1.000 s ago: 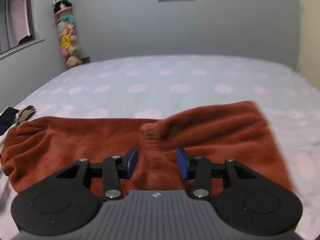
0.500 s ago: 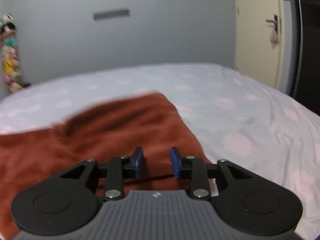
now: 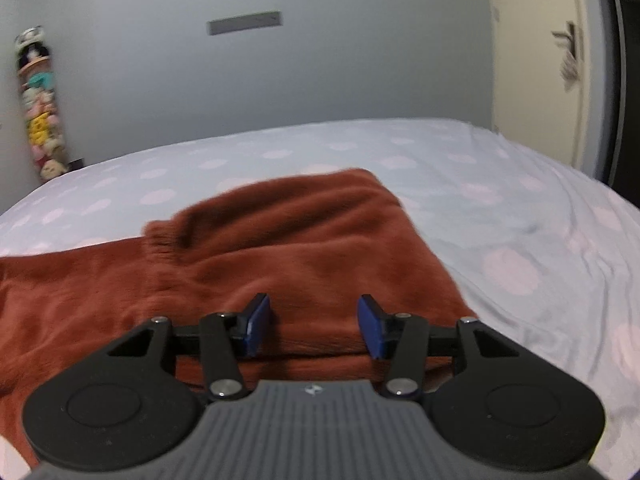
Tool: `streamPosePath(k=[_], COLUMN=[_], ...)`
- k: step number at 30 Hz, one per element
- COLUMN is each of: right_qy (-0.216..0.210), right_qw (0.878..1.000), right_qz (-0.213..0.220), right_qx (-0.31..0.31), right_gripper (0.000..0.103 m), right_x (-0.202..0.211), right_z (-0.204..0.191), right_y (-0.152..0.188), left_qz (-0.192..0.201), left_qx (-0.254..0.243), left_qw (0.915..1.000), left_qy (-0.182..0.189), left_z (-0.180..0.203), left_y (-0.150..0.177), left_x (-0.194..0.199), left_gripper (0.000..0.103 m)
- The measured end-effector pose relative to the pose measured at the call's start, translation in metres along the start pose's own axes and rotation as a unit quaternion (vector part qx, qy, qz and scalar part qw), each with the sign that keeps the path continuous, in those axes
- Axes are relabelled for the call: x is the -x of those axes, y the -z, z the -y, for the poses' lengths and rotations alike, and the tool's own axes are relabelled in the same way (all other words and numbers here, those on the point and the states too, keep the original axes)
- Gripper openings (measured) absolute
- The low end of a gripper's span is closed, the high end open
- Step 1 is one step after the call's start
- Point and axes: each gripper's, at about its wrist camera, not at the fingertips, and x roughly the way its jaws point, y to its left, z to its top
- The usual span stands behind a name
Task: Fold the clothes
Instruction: 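Grasp the fleece edge with the left tool and lift it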
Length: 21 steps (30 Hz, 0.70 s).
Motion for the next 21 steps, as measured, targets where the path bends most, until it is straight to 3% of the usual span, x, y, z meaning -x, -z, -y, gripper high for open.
streamPosePath(k=[7, 14, 16, 19, 21], right_qy=[-0.005, -0.003, -0.003, -0.003, -0.003], right_qw=[0.999, 0.998, 0.998, 0.998, 0.998], right_qz=[0.014, 0.018, 0.020, 0.021, 0.021], right_qx=[0.046, 0.064, 0.063, 0.059, 0.061], right_gripper=[0.053, 0.053, 0.053, 0.053, 0.053], right_x=[0.002, 0.000, 0.001, 0.003, 0.002], right_z=[-0.025, -0.036, -0.036, -0.035, -0.035], right_y=[0.006, 0.010, 0.009, 0.008, 0.009], left_qz=[-0.036, -0.022, -0.018, -0.014, -0.013], left_qx=[0.125, 0.100, 0.098, 0.102, 0.107], left_qw=[0.9903, 0.9940, 0.9941, 0.9927, 0.9918], left_qy=[0.049, 0.039, 0.043, 0.061, 0.068], left_z=[-0.031, -0.017, -0.015, -0.014, -0.013], left_y=[0.011, 0.009, 0.008, 0.007, 0.006], left_x=[-0.032, -0.041, -0.044, -0.046, -0.047], left_gripper=[0.072, 0.075, 0.072, 0.054, 0.052])
